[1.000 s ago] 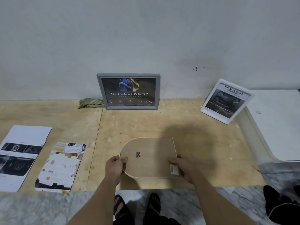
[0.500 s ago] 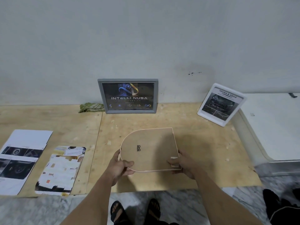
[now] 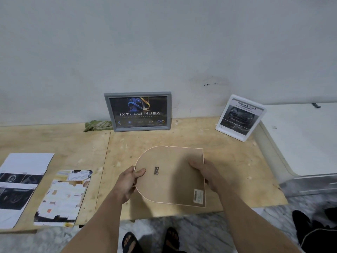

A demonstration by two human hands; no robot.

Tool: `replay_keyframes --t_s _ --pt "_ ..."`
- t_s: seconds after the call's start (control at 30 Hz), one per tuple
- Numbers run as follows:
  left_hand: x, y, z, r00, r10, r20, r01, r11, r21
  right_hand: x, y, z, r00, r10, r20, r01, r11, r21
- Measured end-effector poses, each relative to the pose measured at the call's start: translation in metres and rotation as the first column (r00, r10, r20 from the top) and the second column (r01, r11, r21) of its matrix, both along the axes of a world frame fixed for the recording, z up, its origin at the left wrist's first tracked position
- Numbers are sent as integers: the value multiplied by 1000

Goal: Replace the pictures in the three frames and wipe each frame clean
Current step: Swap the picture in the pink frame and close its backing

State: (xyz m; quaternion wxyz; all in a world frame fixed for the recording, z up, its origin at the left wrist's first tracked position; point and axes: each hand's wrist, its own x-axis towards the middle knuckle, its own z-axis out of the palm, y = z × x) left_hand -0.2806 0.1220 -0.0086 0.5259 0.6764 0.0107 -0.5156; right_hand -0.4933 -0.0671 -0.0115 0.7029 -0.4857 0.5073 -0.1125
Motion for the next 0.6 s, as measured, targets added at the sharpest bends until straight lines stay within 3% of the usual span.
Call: replay_keyframes --t_s 0.13,0.27,0.37,0.4,0.43,0.5,0.53,0.6 --pt "-4 -3 0 1000 6 10 -6 1000 6 3 1 8 994 -95 55 100 991 -94" --pt "-2 -6 -1 996 -19 93 12 997 74 19 1 29 987 -89 132 111 979 -168" --pt "0 -19 7 988 41 152 -54 995 87 46 7 48 995 -29 94 69 887 -456" --pt "1 -26 14 982 93 164 -105 992 68 57 11 54 999 -1 38 24 808 -589" --pt "2 -33 22 979 129 159 -137 990 43 66 16 58 999 25 -26 -36 667 -744" --pt "6 -48 42 989 135 55 -132 990 -56 81 25 70 987 44 -156 -162 190 -968" --pt "10 -55 51 992 126 -23 -128 984 -125 87 28 74 979 77 -187 -186 -28 -982" --pt "19 -66 65 982 126 -137 -158 954 -253 94 35 77 955 170 -244 -189 -288 -939"
